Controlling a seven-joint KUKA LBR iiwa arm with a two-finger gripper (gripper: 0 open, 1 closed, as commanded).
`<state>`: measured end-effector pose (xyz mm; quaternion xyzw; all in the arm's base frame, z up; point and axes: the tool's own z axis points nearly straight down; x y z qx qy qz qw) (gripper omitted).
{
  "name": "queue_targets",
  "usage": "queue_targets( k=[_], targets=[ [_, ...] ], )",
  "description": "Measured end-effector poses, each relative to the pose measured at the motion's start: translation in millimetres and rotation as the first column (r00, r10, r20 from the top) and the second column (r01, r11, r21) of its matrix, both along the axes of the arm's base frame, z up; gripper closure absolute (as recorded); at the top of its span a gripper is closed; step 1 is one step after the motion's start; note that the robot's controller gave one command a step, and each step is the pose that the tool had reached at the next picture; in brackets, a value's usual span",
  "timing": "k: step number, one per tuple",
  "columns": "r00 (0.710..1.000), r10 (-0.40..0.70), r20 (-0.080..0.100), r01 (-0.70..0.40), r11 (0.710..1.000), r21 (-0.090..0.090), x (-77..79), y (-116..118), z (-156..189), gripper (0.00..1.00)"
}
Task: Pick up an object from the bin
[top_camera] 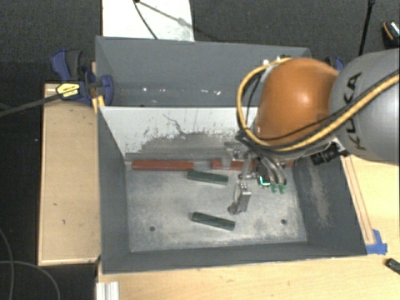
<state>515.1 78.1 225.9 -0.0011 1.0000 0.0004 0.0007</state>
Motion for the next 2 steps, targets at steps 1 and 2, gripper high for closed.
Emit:
queue_targets(
  k=[1, 2],
  targets=[
    [0.998, -0.061, -0.003, 0.061, 0.998, 0.0, -31.4, 26, -158, 0.0],
    [0.997, -0.08, 0.003, 0.08, 0.997, 0.001, -30.6, 24, -124, 0.0]
  ],
)
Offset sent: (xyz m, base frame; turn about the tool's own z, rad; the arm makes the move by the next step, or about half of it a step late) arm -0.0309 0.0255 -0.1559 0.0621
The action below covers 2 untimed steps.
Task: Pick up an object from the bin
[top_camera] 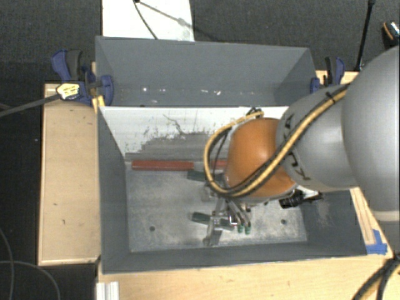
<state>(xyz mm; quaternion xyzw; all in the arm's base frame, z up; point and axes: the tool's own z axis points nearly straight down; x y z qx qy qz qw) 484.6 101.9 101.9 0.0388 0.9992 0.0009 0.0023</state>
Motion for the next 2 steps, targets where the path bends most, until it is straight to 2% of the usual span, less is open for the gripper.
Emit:
queue_targets(
  k=[1, 2],
  targets=[
    [0.988, -0.151, -0.006, 0.151, 0.989, -0.001, -3.9, 0, -2, 0.0],
    [0.972, -0.235, -0.008, 0.235, 0.972, -0.002, -4.2, 1, -33, 0.0]
  ],
)
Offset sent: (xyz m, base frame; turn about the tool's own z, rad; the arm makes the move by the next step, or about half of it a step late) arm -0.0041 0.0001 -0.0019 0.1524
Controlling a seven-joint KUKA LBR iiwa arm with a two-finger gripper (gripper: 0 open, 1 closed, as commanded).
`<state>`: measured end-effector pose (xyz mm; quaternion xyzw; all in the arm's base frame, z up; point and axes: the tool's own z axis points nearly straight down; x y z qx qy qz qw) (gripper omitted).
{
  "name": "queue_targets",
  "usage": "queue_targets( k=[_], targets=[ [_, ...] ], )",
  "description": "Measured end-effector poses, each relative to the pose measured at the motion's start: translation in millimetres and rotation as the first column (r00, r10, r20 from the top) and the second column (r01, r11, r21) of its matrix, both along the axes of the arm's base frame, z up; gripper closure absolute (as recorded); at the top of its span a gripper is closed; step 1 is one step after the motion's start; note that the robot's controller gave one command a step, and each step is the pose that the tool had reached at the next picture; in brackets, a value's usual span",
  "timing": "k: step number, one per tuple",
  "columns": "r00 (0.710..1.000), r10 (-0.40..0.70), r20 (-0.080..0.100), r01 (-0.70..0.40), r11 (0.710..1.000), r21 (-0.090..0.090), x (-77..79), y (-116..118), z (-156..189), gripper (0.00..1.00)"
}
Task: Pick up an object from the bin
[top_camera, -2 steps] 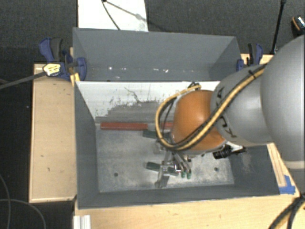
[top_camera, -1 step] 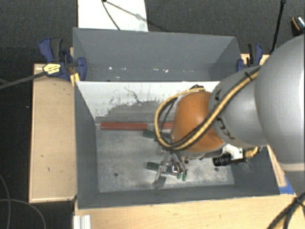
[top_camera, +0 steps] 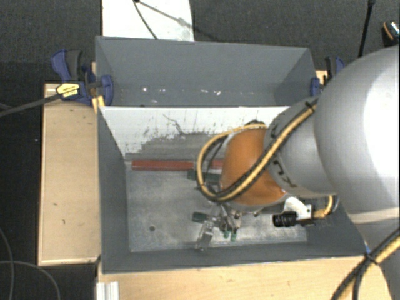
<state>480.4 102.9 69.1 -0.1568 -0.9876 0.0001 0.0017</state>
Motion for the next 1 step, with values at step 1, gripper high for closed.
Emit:
queue_targets(
  k=[1],
  targets=[
    [1.0, -0.003, 0.001, 0.003, 1.0, 0.0, 0.1, -0.1, 0.2, 0.0]
  ],
)
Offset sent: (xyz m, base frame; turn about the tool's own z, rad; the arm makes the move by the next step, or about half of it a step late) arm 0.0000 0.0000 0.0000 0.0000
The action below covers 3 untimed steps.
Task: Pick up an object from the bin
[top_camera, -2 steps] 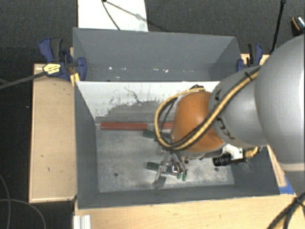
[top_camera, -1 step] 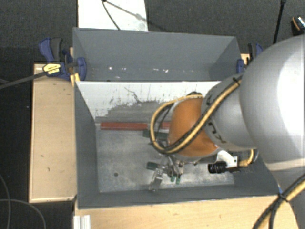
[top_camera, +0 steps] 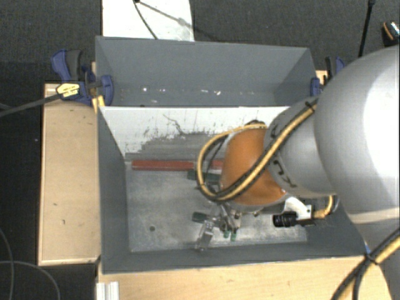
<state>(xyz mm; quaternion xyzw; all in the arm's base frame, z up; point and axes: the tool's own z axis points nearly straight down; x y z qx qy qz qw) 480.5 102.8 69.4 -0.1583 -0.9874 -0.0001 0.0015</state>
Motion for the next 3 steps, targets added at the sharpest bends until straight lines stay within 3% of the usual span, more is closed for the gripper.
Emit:
queue_targets(
  k=[1, 3],
  targets=[
    [1.0, 0.0, 0.0, 0.0, 1.0, 0.0, -0.2, 0, 0, 1.0],
    [1.0, 0.007, 0.008, -0.007, 1.0, 0.001, 2.7, 0, 98, 1.0]
  ],
)
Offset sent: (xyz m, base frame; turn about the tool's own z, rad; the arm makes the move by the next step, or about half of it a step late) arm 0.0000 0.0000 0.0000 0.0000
